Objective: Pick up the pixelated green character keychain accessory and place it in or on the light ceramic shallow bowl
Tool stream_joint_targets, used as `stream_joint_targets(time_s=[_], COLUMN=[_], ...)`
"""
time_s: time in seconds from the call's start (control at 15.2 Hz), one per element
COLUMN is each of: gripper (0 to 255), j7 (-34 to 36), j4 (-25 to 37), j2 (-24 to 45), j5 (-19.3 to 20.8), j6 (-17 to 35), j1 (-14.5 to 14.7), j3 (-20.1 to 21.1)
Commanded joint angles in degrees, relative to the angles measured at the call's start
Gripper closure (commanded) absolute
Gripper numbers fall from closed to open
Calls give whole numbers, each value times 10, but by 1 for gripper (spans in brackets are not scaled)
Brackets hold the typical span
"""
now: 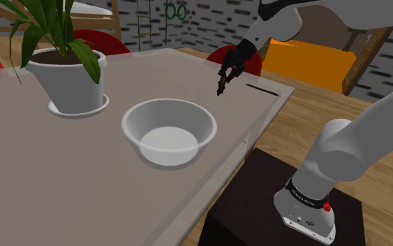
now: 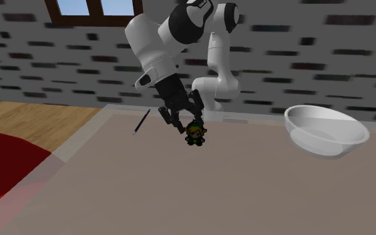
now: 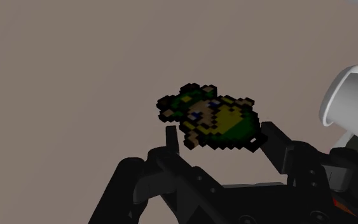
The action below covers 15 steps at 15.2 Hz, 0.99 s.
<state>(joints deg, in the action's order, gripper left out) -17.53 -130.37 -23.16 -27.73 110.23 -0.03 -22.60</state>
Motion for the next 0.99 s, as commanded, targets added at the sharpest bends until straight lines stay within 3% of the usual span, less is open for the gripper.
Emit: stream_joint_targets(time_s=[0.0, 0.53, 0.92], gripper=[255, 255, 255], j7=[0, 0, 24], j4=[0, 0, 38], j2=[0, 0, -5], j5=[0, 0, 8], j6=[0, 0, -38], j1=[0, 0, 0], j3=[0, 0, 3])
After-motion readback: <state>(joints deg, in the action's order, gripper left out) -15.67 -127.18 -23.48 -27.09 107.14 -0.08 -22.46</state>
